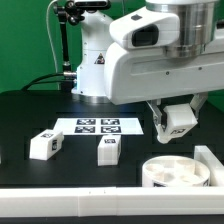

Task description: Assemble stool

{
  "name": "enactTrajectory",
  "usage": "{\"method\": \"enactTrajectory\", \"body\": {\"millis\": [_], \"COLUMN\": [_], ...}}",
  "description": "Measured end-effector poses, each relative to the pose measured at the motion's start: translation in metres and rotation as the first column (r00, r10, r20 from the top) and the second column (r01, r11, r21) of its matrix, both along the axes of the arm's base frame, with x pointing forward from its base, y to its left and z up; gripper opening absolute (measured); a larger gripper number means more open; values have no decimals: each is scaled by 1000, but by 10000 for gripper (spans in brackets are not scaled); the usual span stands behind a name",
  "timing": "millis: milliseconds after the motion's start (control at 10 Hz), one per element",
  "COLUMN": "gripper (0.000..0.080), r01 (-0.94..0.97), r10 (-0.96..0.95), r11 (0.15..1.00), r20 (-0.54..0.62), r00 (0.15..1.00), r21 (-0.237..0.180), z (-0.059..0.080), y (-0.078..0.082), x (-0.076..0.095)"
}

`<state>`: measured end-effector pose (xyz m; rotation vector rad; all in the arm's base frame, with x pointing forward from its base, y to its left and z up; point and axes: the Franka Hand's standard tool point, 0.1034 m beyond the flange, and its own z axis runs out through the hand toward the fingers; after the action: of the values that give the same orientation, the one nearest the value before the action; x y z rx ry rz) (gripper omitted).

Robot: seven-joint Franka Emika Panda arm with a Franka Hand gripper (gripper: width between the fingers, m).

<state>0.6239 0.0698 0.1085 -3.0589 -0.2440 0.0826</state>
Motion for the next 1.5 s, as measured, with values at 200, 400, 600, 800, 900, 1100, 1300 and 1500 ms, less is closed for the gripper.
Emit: {"method": "enactTrajectory", "body": {"millis": [200, 400, 600, 800, 900, 1100, 1300, 1500], "gripper": [338, 338, 338, 338, 338, 338, 338, 338], "r01": [9, 12, 11, 10, 10, 8, -5, -12], "r10": [-10, -14, -17, -21, -20, -19, -9, -5], "r11": [1000, 1000, 1000, 1000, 1000, 1000, 1000, 1000], "r20": [169, 300, 452, 546, 548, 547, 550, 552], "r00": [986, 954, 892, 837, 836, 837, 835, 834], "r21": [6, 11, 17, 24, 22, 22, 24, 26], "z": [1, -1, -3, -4, -6, -6, -8, -11], "y": [-1, -3, -4, -1, -2, -2, 8, 14], "x": [10, 13, 16, 17, 16, 16, 22, 30]}}
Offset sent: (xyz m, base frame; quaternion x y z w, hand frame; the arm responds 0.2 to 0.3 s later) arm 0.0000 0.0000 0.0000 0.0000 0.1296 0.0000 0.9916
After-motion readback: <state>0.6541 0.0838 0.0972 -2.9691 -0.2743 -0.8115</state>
